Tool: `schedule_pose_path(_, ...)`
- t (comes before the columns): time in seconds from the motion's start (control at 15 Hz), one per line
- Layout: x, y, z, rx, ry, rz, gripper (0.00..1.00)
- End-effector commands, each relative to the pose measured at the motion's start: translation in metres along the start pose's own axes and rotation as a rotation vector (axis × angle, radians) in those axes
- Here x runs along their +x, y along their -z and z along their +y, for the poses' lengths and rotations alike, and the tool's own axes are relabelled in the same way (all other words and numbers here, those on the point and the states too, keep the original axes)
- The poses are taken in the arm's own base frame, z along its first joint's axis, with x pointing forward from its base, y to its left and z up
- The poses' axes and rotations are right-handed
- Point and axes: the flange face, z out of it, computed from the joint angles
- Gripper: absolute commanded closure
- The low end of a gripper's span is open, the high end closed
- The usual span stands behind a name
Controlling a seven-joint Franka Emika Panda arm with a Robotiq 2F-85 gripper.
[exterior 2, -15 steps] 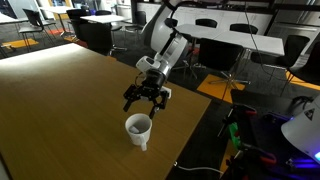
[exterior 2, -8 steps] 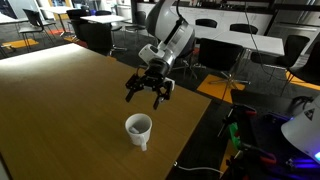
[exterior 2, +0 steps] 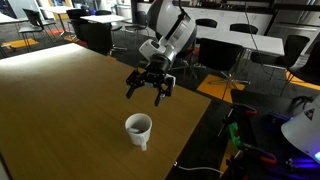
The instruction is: Pick the pen from the table, put it in the cup then place it back on the table
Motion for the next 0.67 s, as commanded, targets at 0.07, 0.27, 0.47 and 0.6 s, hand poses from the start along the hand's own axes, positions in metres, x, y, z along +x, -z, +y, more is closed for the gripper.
schedule_pose_path(0.07,0.006,-0.007,-0.001,0.022,-0.024,-0.001,0.00)
schedule_pose_path(0.27,-0.001,-0.014,0.002,0.026,-0.038,-0.018,0.00)
schedule_pose_path(0.47,-0.011,-0.021,0.005,0.022,-0.048,-0.039,0.00)
schedule_pose_path(0.6,-0.017,-0.026,0.007,0.008,-0.061,-0.068,0.00)
